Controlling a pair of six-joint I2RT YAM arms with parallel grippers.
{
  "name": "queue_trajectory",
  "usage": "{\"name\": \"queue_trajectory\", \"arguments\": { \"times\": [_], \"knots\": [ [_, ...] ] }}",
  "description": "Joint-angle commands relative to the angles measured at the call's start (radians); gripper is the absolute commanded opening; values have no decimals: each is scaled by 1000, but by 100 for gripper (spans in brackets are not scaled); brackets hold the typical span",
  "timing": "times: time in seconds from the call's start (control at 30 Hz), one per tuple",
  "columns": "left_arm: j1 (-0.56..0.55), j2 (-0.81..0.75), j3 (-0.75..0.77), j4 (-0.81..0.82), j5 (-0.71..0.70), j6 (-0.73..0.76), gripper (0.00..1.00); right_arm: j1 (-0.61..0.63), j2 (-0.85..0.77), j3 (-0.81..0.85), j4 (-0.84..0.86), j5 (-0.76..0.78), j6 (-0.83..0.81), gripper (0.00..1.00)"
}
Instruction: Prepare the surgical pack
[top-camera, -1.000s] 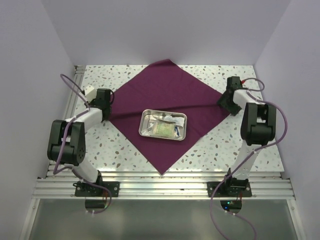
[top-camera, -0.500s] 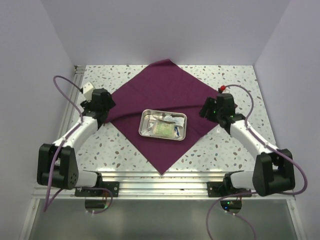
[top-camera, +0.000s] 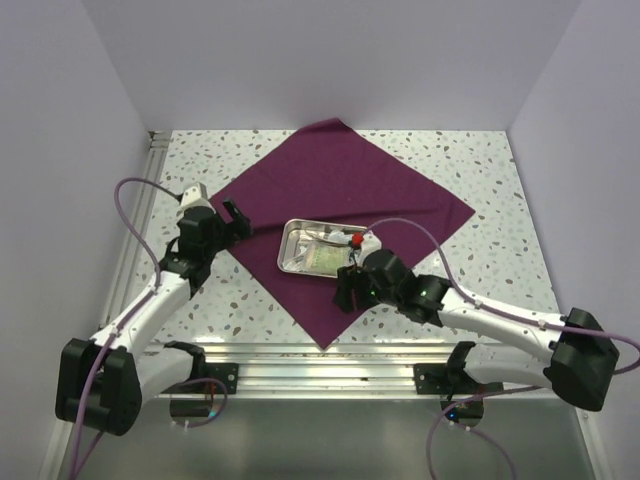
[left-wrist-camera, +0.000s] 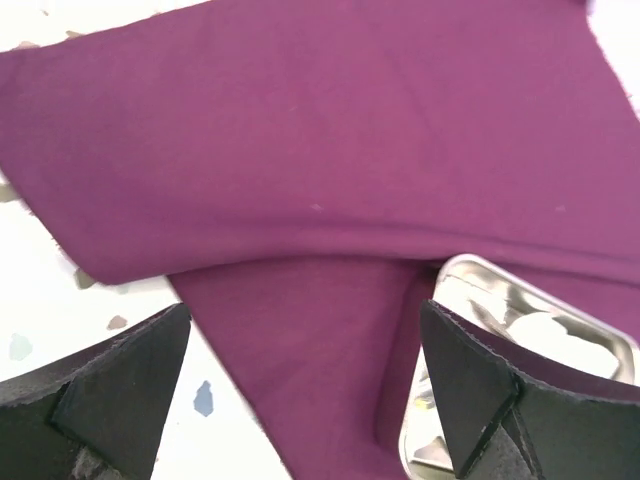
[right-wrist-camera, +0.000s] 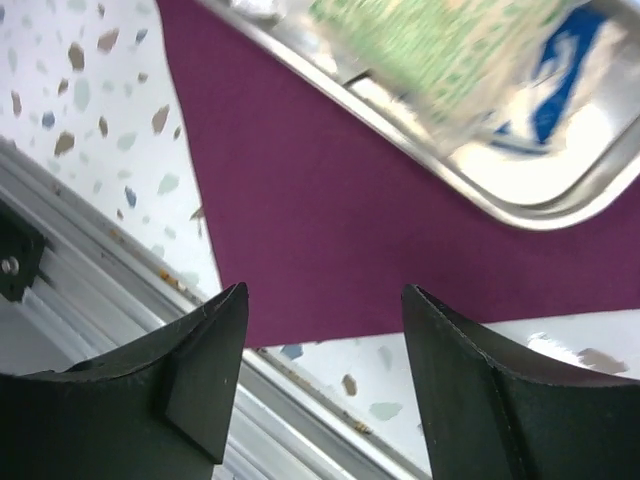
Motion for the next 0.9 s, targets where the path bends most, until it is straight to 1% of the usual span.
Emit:
{"name": "queue_trajectory", "arguments": {
  "times": [0.0,0.1,0.13,0.17,0.2,0.3,0.37,0.4,0.5,0.6,0.7,0.73,0.83,0.87],
  "knots": [
    [-9,-67,-47,133,73,-11,100,166,23,5,-25,160,74,66],
    [-12,-136,-128,194,55,-29,100,283,133,67,-67,277,98,67],
    [-12,-170,-147,204,49,-37,100,305,166,87,-78,297,103,68],
    [-12,-184,-174,208,41,-37,100,324,231,107,-90,315,106,68],
    [-12,-196,-187,221,39,-37,100,360,261,148,-95,335,112,68],
    [-12,-229,-219,233,35,-32,100,406,367,228,-121,369,120,68],
    [-12,-239,-240,236,29,-29,100,420,411,272,-140,383,121,68],
    [-12,-239,-246,242,26,-28,100,430,452,283,-148,384,121,68],
    [-12,-232,-259,253,29,-29,100,440,511,311,-162,381,121,67],
    [-12,-218,-251,253,38,-26,100,441,536,308,-168,386,139,66],
    [-12,-210,-248,256,46,-26,100,440,540,277,-164,381,163,59],
    [-12,-206,-248,256,47,-26,100,441,531,266,-161,375,167,52],
    [-12,-206,-248,256,47,-26,100,441,504,220,-150,354,184,41],
    [-12,-206,-248,256,47,-26,100,441,493,210,-153,349,187,30]
  ]
}}
